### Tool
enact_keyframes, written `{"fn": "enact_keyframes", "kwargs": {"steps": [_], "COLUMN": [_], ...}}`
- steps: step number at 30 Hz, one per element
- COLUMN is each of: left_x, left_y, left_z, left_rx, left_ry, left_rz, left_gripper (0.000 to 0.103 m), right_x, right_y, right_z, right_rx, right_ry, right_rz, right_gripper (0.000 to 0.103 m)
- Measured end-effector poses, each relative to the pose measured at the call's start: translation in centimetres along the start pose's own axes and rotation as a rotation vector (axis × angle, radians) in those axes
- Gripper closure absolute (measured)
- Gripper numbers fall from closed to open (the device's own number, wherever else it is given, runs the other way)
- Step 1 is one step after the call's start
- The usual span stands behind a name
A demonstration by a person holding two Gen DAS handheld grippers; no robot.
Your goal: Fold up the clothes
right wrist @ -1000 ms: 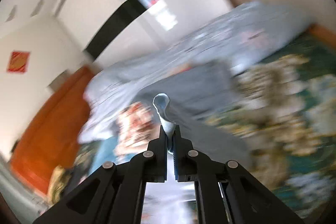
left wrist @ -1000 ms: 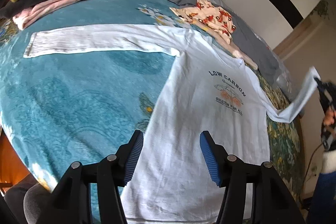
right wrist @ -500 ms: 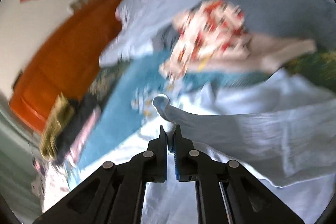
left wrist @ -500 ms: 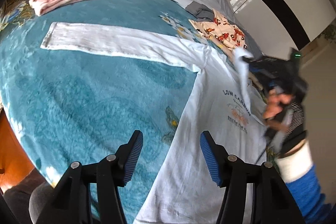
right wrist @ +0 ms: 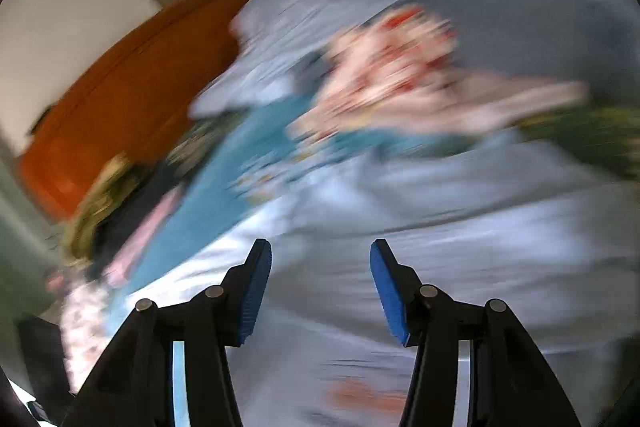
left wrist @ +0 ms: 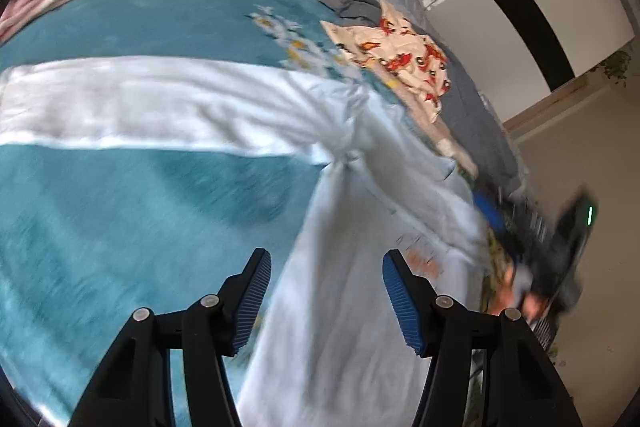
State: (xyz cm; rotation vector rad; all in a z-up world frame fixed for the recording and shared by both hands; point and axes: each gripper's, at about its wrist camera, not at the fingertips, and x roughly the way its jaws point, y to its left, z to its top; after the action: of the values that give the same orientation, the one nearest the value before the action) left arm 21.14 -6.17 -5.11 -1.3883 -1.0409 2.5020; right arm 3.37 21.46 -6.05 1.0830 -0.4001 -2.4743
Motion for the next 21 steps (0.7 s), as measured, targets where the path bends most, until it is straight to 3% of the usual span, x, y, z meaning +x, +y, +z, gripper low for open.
{"fn": "enact_keyframes", "kwargs": {"steps": [3, 6, 9, 12, 16, 18, 20, 21], "left_x": [2.6, 5.8, 9.1, 11.6, 12.4, 12.8, 13.2, 13.2], "left_y": [-1.6, -3.0, -3.5, -3.7, -4.4, -4.5, -4.3, -4.3], "left_z": [2.0, 3.6, 4.7, 5.3, 6.0, 6.4, 6.6, 6.5], "left_rx": [-0.017, -0.027, -0.057, -0.045, -0.018, -0.022, -0.025, -0.017], "left_ry": [0.024, 0.051, 0.091, 0.112, 0.076, 0.059, 0.056, 0.052], "left_rz": [-0.056, -0.081, -0.062, 0.014, 0.024, 0.030, 0.065, 0.074], "left_gripper": [0.041, 0.041, 0.041, 0.043, 0.043, 0.051, 0.080, 0.085], "right_x": [-3.2, -5.7, -7.6, -8.4, -8.2, -7.7, -7.3, -7.2], "right_y": [-5.8, -11.1, -14.5, -16.1, -15.3, -14.2, -13.8, -13.7], "right_z": [-1.3, -3.1, -4.3, -5.0, -5.0, -5.2, -5.4, -5.5], "right_rx": [0.102, 0.241, 0.297, 0.299, 0.169, 0.097, 0.083, 0.088], "right_ry": [-0.055, -0.053, -0.043, -0.014, 0.042, 0.058, 0.064, 0.064], "right_rz": [-0.183, -0.244, -0.285, -0.308, -0.345, -0.353, -0.332, -0.325], "right_gripper": [0.050, 0.050, 0.050, 0.050, 0.050, 0.050, 0.050, 0.050]}}
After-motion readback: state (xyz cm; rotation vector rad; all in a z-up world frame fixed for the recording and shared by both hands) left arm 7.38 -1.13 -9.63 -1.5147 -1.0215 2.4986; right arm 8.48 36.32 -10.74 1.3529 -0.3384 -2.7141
